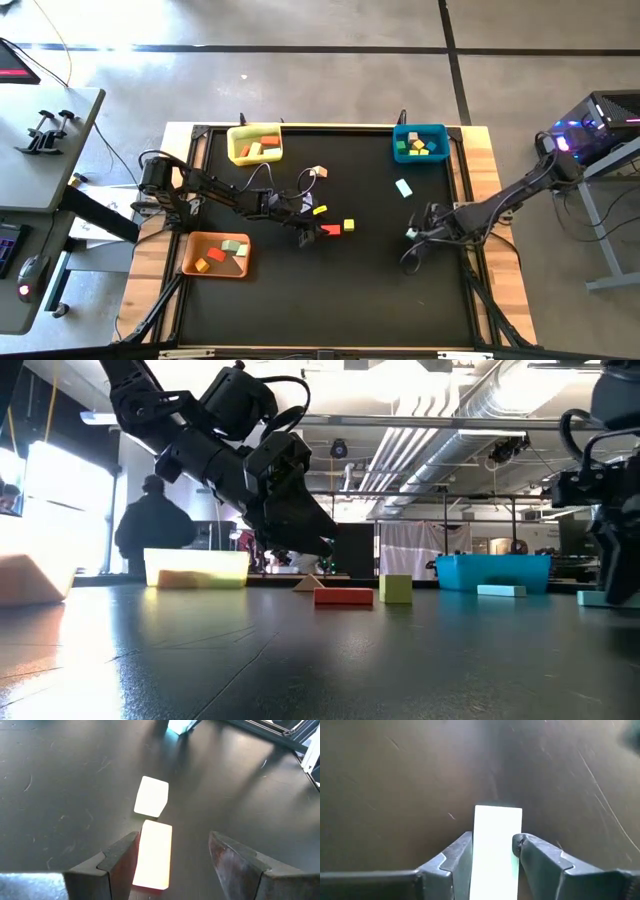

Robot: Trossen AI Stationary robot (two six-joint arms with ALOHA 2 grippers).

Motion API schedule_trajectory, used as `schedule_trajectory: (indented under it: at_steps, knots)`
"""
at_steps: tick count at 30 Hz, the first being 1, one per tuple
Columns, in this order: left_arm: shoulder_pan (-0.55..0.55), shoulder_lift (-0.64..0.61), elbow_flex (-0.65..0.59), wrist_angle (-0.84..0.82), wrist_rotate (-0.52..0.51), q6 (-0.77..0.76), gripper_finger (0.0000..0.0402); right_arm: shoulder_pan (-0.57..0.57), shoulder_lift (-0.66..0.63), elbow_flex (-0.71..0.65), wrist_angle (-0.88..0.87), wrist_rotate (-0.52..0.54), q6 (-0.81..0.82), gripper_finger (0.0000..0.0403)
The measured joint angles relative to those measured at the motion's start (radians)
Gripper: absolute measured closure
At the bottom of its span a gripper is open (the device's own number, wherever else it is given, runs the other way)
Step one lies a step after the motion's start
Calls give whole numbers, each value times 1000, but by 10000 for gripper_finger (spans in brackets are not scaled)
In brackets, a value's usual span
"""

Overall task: Sort blocks by size
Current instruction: Put the light green wooden block into the yellow bin

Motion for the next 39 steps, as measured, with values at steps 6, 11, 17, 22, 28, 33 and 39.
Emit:
schedule_trajectory:
  at_steps: [6, 11, 17, 22, 28, 33, 39]
  knots:
    - [-14, 0, 0, 3, -85, 28, 172, -3, 2, -5, 171, 55, -115, 289]
    - [-64, 1, 0, 65, -175, 124, 172, -3, 5, -9, 433, 175, -274, 315]
    - [-138, 1, 46, 79, -251, 324, 172, -13, 5, -7, 626, 247, -435, 345]
    - [-172, 1, 62, 68, -276, 410, 172, -36, 4, -7, 582, 246, -405, 344]
    - [-167, 1, 62, 36, -279, 390, 172, -48, 4, -5, 505, 223, -337, 262]
    - [-160, 1, 62, 19, -279, 358, 172, -12, 41, -5, 496, 196, -302, 179]
    - [-159, 1, 62, 16, -279, 356, 172, 68, 175, -5, 472, 306, -232, 154]
